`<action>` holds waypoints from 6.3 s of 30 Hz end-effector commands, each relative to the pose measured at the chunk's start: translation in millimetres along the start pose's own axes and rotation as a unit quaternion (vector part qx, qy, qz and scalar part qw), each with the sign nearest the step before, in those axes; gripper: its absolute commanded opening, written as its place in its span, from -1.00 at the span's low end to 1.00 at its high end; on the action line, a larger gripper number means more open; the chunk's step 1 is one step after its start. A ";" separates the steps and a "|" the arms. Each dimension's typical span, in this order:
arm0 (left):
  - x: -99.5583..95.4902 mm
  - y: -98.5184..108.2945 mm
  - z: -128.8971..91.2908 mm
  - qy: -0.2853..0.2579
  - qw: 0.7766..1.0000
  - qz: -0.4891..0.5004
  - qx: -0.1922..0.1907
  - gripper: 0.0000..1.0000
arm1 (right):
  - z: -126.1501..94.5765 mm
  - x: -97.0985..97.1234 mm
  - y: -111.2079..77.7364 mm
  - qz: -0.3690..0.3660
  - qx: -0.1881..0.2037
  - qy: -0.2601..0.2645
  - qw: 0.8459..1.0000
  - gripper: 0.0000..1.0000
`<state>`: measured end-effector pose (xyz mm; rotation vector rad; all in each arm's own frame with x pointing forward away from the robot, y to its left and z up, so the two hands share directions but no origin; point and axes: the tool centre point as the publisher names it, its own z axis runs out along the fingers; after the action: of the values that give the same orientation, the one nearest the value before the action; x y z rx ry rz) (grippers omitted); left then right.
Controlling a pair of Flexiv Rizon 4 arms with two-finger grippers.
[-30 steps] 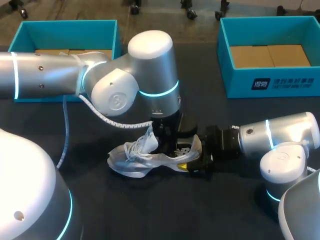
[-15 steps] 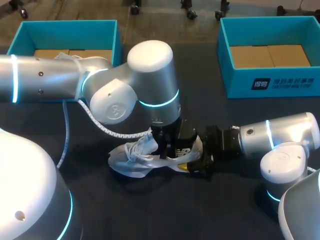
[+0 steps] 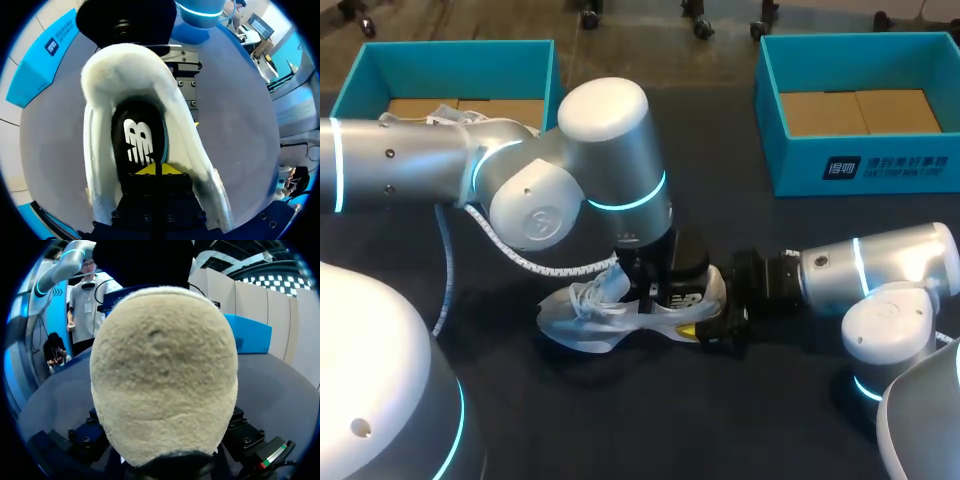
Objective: Take the shoe out of the shoebox, open the shoe tongue, remove and reinsert the insole, then place the shoe into the shoebox
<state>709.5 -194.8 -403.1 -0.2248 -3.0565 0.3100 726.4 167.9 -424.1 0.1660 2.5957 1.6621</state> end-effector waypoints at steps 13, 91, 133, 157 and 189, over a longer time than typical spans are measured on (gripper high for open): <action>1.5 8.3 -23.6 0.022 0.999 -0.024 0.025 -1.00 | 1.1 3.1 1.9 0.000 0.001 -0.001 1.000 -1.00; 33.3 -40.7 -115.6 0.035 0.989 0.034 0.140 0.66 | 1.1 3.1 1.9 0.000 0.001 -0.001 1.000 -1.00; 6.4 -44.0 -75.8 -0.108 0.988 0.007 0.112 -0.83 | 1.1 3.1 1.9 0.000 0.001 -0.001 1.000 -1.00; 18.6 -68.8 -129.8 -0.029 0.985 0.026 0.170 -1.00 | 1.1 3.1 1.9 0.000 0.001 -0.001 1.000 -1.00; 41.1 -121.3 -263.6 -0.067 0.920 0.026 0.386 -1.00 | 1.1 3.1 1.9 0.000 0.001 -0.001 1.000 -1.00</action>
<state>677.8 -268.6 -118.9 -0.2346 -2.7981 1.4590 724.4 169.4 -423.9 0.1659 2.5951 1.6626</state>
